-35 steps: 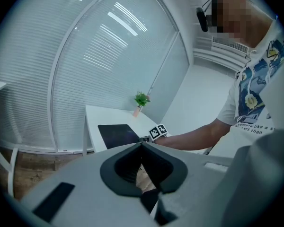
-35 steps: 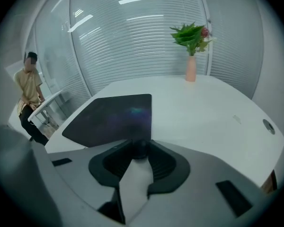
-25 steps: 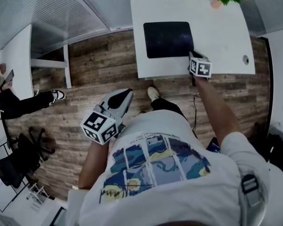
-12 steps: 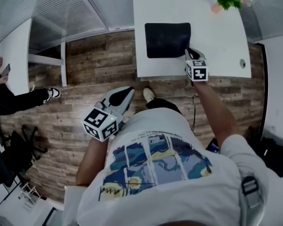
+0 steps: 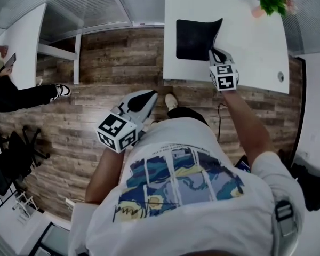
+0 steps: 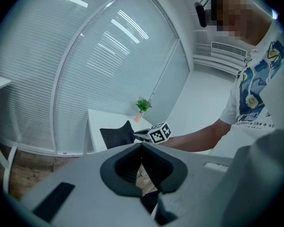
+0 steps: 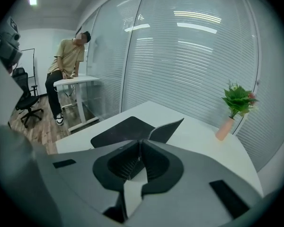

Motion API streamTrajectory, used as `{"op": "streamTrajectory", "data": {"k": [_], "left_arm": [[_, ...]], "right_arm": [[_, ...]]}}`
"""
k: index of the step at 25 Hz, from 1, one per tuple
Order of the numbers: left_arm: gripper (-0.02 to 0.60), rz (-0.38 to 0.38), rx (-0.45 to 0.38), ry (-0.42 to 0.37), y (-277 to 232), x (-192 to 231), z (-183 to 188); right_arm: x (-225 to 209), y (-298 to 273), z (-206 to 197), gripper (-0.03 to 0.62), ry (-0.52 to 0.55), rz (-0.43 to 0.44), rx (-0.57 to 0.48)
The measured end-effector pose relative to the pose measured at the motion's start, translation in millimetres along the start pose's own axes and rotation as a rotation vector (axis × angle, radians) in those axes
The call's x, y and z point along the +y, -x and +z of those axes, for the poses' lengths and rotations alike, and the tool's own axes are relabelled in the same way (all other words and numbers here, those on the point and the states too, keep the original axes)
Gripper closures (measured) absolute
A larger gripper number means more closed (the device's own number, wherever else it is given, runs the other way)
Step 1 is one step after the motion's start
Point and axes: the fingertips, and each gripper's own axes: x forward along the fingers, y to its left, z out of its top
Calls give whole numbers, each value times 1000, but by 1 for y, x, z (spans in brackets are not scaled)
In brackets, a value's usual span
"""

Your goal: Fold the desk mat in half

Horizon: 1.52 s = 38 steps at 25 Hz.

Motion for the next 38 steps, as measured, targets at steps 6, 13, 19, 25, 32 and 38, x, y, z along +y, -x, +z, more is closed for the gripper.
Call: {"op": "streamTrajectory", "data": {"k": [6,13,19,25,32,38], "left_arm": [[578,16,-25,4,11,-4,0],[578,61,-39,20,30,-3,-6],[578,98,-46,37,46,-2,-10],[578,137,-46,56,61,4,-13],[578,176,-55,75,77,12,-20],[578,182,-62,78,84,13,-22]], "right_arm": [[23,-10,7,568,47,50,-3],[59,-23,9,568,95,116,4],[88,-38,8,568,129,166,29],[115,-55,-1,568,169,213,67],[135,-67,-9,566,175,238,101],[146,-69,-11,571,175,264,107]]}}
